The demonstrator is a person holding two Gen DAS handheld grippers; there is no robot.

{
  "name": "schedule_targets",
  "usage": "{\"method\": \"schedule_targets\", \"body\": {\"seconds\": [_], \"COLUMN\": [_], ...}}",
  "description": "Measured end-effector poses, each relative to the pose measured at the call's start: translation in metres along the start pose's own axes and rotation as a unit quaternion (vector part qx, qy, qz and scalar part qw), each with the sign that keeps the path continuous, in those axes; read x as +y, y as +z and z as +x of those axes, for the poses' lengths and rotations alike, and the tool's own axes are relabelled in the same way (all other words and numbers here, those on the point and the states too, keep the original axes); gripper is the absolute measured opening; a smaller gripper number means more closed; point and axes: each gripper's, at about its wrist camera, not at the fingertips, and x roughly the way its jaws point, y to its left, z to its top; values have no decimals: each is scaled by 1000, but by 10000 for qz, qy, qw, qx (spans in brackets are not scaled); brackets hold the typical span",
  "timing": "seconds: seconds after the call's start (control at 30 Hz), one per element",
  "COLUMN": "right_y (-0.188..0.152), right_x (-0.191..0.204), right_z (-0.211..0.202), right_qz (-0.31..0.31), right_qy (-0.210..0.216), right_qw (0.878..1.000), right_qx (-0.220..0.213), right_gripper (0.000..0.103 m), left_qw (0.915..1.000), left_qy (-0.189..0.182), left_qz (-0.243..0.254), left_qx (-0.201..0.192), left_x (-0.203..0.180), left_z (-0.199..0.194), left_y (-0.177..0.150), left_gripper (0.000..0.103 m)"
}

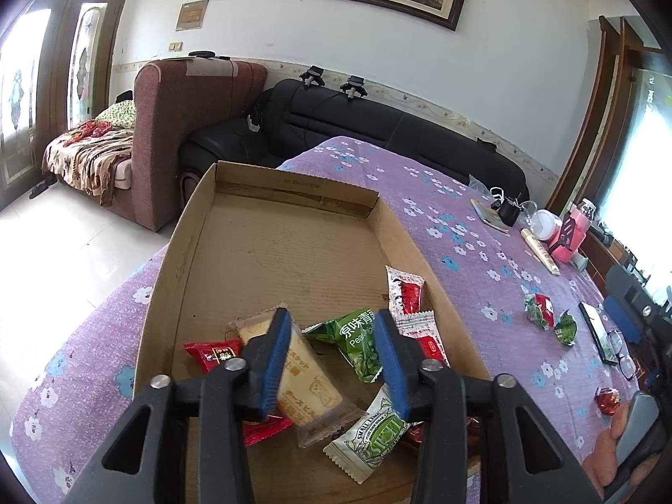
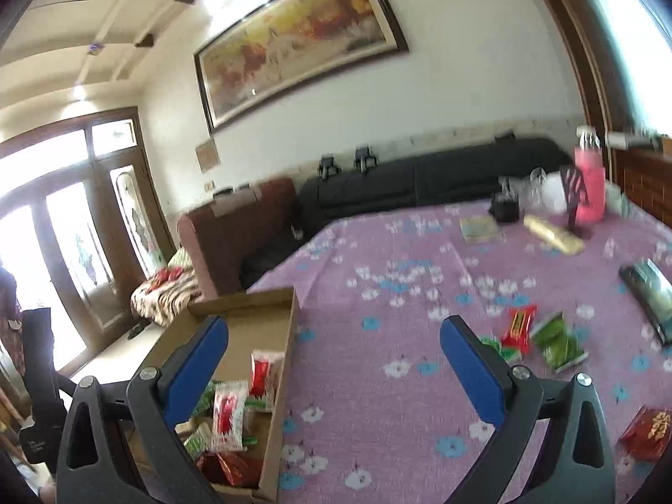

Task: Organize snacks
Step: 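Grasp the red foil packet with the right gripper while the left gripper moves over the snacks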

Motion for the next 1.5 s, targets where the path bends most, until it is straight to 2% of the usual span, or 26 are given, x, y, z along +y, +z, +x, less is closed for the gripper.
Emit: {"method": "schedule_targets", "body": {"seconds": [0.17, 0.27, 0.4, 0.6, 0.7, 0.77, 0.83, 0.93, 1.1, 1.3, 1.33, 1.37, 1.4, 1.5], "right_y": [3, 3, 9, 15, 14, 11, 7, -4, -21, -41, -44, -46, -48, -45], "right_x": [-5, -13, -45, -112, -147, -168, -186, -210, -218, -199, -196, -191, -188, -178], "right_z": [-1, -16, -48, -89, -103, -107, -107, -101, -83, -63, -62, -60, -57, -53], "right_qz": [-354, -528, -522, -190, 33, 173, 376, 639, 638, 95, 6, -91, -153, -173], "right_qy": [-153, -166, -373, -867, -1130, -1258, -1299, -1264, -1091, -1044, -1062, -1079, -1055, -980], "right_qw": [9980, 9967, 9965, 9945, 9910, 9880, 9850, 9797, 9741, 9656, 9645, 9632, 9607, 9610], "right_qx": [506, 592, 528, 562, 720, 881, 1075, 1420, 1873, 2379, 2417, 2460, 2562, 2579], "right_gripper": [101, 101, 101, 99, 90, 74, 70, 70, 70, 70, 63, 48, 38, 33], "left_qw": [10000, 10000, 10000, 9998, 9996, 9994, 9992, 9991, 9986, 9961, 9954, 9943, 9937, 9903], "left_qy": [-14, -53, -59, -12, -23, -10, -28, -110, -434, -670, -733, -822, -867, -1061], "left_qz": [-12, 2, 34, 181, 259, 314, 356, 364, 286, 576, 618, 671, 703, 871], "left_qx": [-29, 22, -40, -96, -148, -162, -175, -176, -43, -72, -32, 23, 54, 203], "left_x": [1, 0, -1, -5, -8, -10, -13, -15, -19, -43, -47, -53, -56, -75], "left_z": [-2, -1, -4, -7, -9, -10, -11, -13, -18, -31, -31, -31, -31, -29], "left_y": [0, 1, 1, -1, -2, -2, -3, -3, -3, 3, 3, 3, 3, 1], "left_gripper": [52, 69, 83, 84, 84, 84, 84, 84, 84, 84, 84, 84, 84, 83]}}
